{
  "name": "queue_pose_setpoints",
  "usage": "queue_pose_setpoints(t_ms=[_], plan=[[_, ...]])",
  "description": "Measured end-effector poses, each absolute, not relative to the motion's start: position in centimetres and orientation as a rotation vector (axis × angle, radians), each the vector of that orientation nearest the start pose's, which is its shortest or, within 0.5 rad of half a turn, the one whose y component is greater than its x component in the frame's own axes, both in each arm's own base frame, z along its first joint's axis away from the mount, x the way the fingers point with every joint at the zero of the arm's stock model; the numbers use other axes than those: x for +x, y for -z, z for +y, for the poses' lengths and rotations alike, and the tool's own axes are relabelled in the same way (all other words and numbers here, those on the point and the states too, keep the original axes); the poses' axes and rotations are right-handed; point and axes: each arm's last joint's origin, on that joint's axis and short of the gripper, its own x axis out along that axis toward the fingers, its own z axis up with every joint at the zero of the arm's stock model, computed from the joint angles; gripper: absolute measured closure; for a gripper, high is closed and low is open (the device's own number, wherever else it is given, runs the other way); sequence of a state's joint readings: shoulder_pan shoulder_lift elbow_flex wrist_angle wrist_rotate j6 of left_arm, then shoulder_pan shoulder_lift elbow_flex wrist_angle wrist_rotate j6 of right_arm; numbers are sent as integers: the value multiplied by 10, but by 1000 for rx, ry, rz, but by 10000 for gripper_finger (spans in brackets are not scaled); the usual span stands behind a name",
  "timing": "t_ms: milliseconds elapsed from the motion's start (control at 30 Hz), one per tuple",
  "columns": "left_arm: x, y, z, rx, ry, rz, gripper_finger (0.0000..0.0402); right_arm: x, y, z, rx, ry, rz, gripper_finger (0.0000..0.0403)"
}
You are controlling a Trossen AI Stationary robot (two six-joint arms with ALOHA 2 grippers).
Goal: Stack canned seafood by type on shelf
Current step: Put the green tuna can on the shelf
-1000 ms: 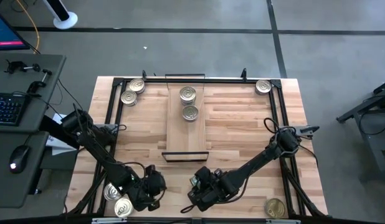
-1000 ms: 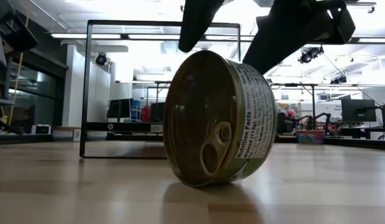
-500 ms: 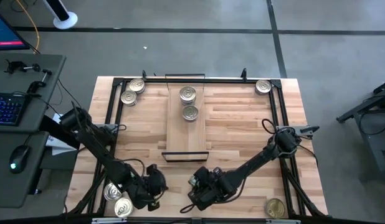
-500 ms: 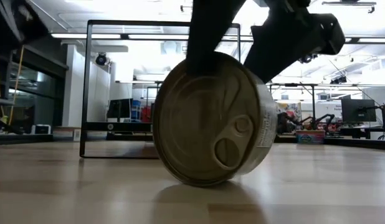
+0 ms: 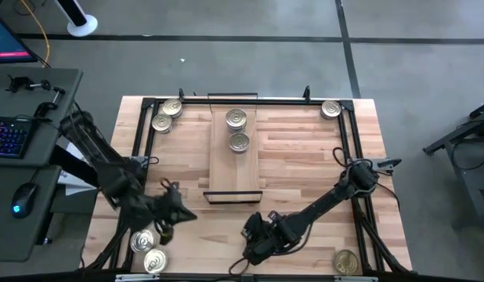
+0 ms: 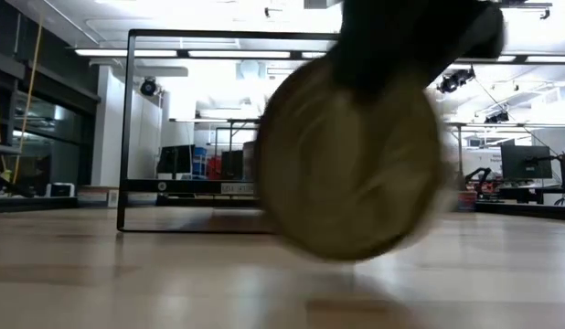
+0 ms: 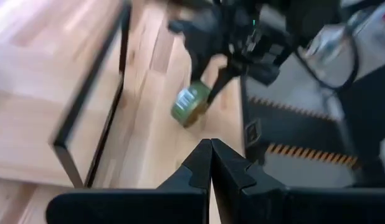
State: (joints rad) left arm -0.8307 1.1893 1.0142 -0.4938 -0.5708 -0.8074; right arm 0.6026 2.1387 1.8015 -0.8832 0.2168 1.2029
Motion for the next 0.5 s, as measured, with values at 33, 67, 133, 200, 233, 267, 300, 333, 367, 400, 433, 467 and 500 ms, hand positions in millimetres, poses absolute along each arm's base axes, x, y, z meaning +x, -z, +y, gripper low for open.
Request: queue_pose_setpoints(t_ms=[33, 67, 133, 200, 233, 267, 300, 333, 367, 400, 433, 467, 500], plan=[[173, -315, -166, -373, 37, 548, 401, 366, -218, 249, 573, 344, 1142, 283], [168, -320, -161, -385, 44, 534, 401, 360, -224, 250, 572, 332, 1160, 283], [160, -329, -152, -377, 57, 515, 401, 345, -239, 251, 568, 346, 1190, 283], [154, -334, -145, -357, 65, 503, 401, 329, -250, 251, 557, 392, 1226, 283], [151, -335, -142, -339, 60, 501, 401, 320, -255, 250, 553, 424, 1246, 283], [149, -336, -140, -320, 56, 500, 401, 312, -259, 248, 546, 463, 1270, 283], [148, -336, -138, -301, 52, 497, 401, 304, -263, 246, 541, 509, 1298, 283], [147, -336, -136, -277, 45, 500, 402, 297, -266, 243, 536, 549, 1318, 283], [146, -335, -135, -251, 40, 503, 401, 293, -269, 240, 534, 584, 1331, 283], [146, -335, -135, -229, 34, 503, 401, 291, -272, 236, 539, 612, 1338, 283], [146, -335, -135, -210, 29, 500, 401, 290, -274, 231, 544, 642, 1343, 283], [146, -334, -135, -192, 28, 498, 401, 291, -277, 225, 542, 667, 1347, 283], [147, -334, -135, -181, 26, 495, 401, 292, -279, 217, 540, 693, 1346, 283]])
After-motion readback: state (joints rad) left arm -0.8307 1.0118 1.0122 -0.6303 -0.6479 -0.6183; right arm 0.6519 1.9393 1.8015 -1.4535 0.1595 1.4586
